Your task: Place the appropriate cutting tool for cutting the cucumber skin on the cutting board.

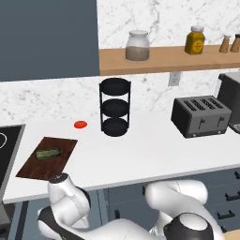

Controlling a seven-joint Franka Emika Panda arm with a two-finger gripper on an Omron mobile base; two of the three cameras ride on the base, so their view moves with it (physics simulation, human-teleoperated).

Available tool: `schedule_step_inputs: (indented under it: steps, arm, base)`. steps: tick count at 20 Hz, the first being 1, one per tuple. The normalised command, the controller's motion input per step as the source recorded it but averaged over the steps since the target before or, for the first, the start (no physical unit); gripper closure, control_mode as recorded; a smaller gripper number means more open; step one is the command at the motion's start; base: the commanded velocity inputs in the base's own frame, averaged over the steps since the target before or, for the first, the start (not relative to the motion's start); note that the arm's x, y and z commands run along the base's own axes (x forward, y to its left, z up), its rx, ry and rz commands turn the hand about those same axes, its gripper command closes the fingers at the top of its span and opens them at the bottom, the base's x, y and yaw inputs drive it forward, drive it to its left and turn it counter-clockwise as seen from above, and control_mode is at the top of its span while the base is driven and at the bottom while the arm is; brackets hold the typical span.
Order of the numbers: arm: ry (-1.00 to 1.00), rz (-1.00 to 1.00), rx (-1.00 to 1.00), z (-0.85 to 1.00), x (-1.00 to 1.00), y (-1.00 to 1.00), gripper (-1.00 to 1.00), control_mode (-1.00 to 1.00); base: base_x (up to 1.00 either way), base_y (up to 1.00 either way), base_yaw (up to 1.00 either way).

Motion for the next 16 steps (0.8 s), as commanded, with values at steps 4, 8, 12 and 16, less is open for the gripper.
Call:
schedule_step_inputs:
  steps: [4,8,12,16]
  arm:
    - [0.0,0.0,0.0,0.6,-0.5,-0.04,1.0,-1.0]
    - [0.0,0.0,0.0,0.59,-0.55,-0.03,1.0,-1.0]
    - [0.0,0.0,0.0,0.65,-0.67,0.0,1.0,-1.0]
    - [0.0,-0.01,0.0,0.71,-0.44,0.0,1.0,-1.0]
  base:
    - [0.0,0.0,0.0]
    - [0.0,0.0,0.0]
    - [0.0,0.0,0.0]
    - [0.0,0.0,0.0]
